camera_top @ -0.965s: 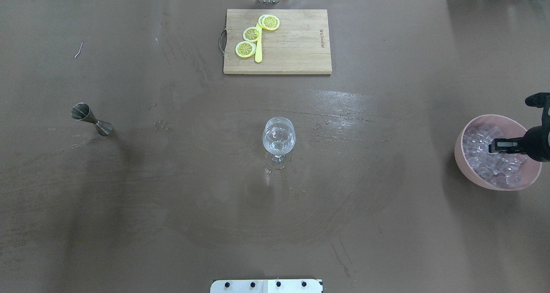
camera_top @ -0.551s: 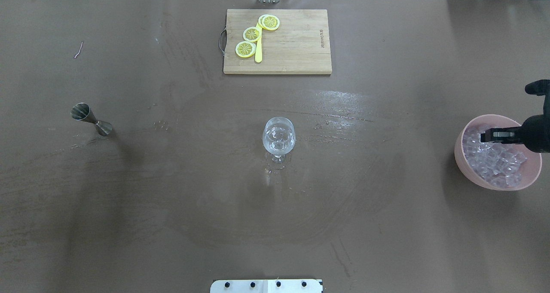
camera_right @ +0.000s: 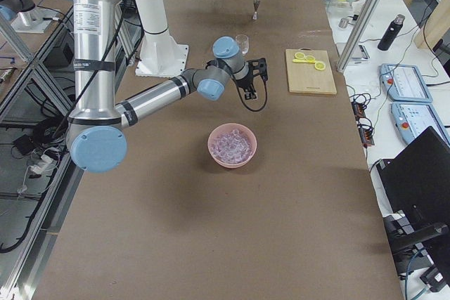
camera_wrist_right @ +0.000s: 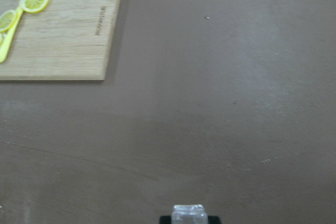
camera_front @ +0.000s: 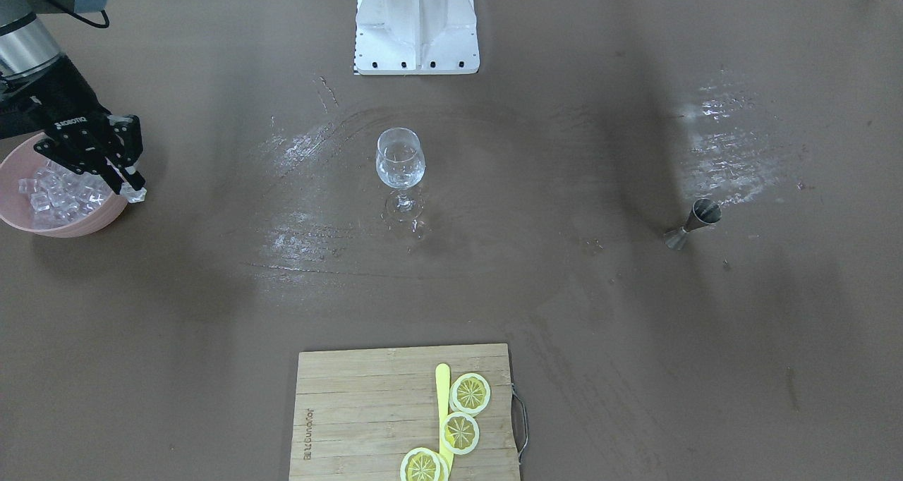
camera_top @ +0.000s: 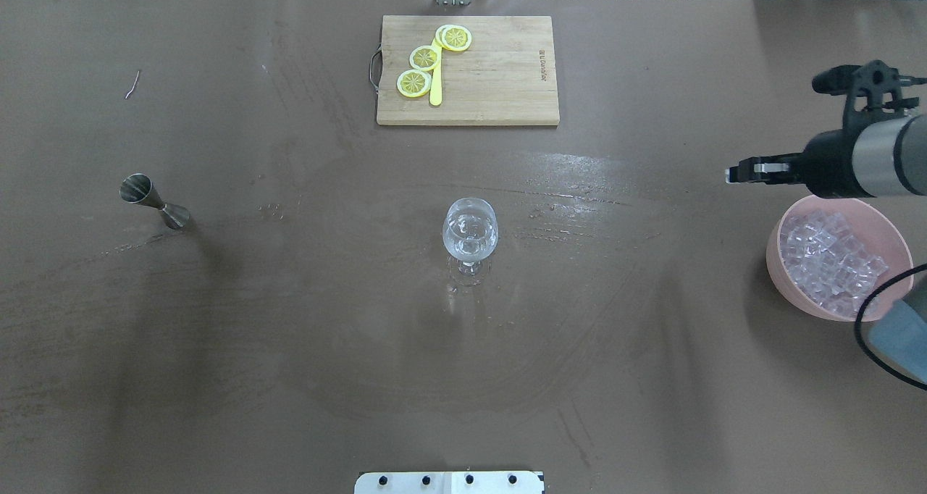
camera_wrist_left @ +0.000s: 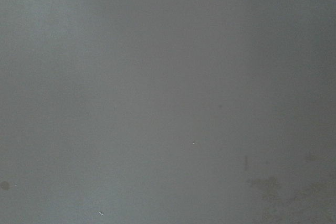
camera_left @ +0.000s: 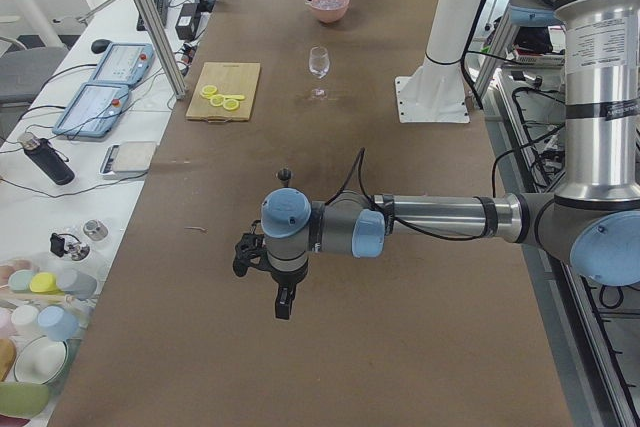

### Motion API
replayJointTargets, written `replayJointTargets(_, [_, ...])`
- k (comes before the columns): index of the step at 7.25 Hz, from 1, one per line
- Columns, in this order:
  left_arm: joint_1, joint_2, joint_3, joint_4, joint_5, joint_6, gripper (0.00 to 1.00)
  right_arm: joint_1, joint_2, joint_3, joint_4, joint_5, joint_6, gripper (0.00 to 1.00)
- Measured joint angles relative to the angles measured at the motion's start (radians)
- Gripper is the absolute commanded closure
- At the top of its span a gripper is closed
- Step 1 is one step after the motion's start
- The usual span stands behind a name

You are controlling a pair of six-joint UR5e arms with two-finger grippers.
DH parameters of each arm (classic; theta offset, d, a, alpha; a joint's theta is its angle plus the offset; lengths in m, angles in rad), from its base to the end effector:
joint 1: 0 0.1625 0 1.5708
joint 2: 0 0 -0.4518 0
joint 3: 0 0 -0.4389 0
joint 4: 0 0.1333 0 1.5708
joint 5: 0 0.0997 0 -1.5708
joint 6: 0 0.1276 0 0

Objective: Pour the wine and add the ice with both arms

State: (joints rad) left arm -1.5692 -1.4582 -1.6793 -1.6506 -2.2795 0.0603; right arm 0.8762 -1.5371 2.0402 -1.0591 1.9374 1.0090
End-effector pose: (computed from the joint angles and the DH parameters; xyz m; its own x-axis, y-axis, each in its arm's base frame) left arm -0.0495 -0.4950 0.7023 0.7577 0.1104 -0.6432 -0.0473 0.9923 0.1146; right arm -0.2870 -0.4813 0.3806 0.5642 -0.0997 0.8196 -0.2621 0.9197 0.2924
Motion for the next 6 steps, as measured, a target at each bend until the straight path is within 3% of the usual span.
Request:
replayJointTargets(2, [0.0,-0.001,0.001,0.0,-0.001,0.0,0.02,-0.054,0.198,0.0,-0.183,-0.019,0.04,1.0])
replayJointTargets(6, [0.003,-0.001,0.001,0.0,-0.001,-0.001,0.02,-0.202,0.461,0.007,-0.476,-0.158,0.189,1.0])
